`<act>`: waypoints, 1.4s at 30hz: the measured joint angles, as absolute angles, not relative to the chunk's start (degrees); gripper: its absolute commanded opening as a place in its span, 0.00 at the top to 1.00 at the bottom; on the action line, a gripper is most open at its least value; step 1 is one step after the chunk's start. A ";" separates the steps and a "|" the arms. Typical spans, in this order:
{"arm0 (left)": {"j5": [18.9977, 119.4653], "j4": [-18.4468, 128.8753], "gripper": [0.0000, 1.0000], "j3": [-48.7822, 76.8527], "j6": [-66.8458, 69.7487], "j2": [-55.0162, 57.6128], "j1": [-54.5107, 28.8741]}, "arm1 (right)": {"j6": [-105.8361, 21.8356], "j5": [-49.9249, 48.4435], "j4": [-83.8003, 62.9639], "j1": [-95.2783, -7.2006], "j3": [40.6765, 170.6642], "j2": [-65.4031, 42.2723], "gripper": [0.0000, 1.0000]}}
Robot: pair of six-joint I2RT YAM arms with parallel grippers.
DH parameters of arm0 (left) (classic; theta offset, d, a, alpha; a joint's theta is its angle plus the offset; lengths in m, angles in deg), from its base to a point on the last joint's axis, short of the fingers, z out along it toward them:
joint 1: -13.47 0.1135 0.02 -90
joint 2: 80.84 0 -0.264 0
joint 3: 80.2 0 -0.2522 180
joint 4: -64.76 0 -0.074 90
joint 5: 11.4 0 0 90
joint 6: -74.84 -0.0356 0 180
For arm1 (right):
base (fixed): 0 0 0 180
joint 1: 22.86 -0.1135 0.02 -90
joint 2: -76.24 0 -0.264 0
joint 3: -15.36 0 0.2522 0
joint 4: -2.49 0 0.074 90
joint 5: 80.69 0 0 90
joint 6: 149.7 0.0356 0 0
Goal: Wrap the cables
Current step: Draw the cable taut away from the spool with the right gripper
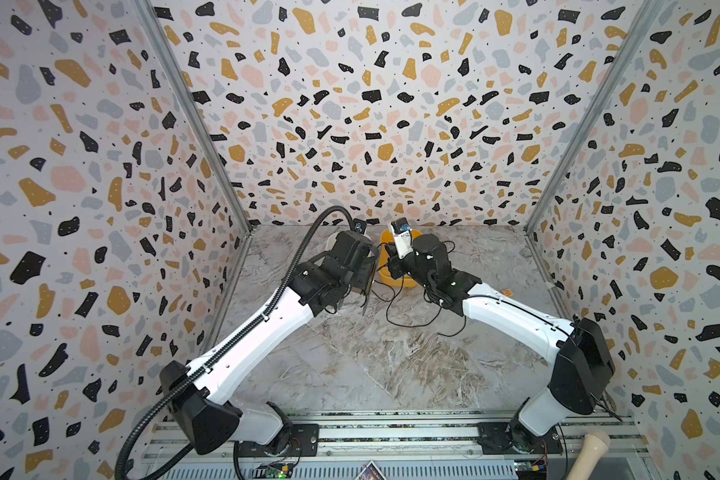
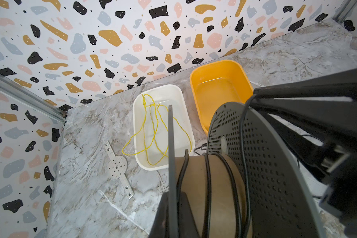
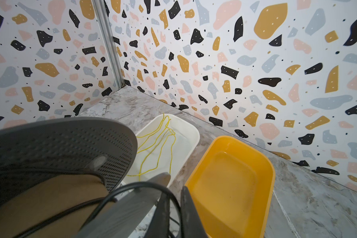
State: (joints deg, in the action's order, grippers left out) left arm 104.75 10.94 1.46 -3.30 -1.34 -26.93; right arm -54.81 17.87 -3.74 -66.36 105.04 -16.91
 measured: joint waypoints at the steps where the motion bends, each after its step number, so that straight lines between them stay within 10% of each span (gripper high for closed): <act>1: 104.73 10.77 1.00 1.46 -3.39 -1.34 -27.04 | -54.79 17.48 -3.59 -66.19 105.04 -17.32 0.86; 19: 102.07 6.74 1.00 -0.86 -6.16 -3.24 -27.13 | -52.59 5.87 -0.13 -61.82 102.17 -25.19 0.78; 33: 100.16 4.76 1.00 -4.88 -7.30 -3.74 -27.04 | -52.45 -3.53 1.94 -61.73 84.78 -7.82 0.26; 42: 98.55 4.71 1.00 -4.88 -8.43 -4.44 -27.02 | -52.06 -7.05 3.82 -56.68 81.13 -5.83 0.30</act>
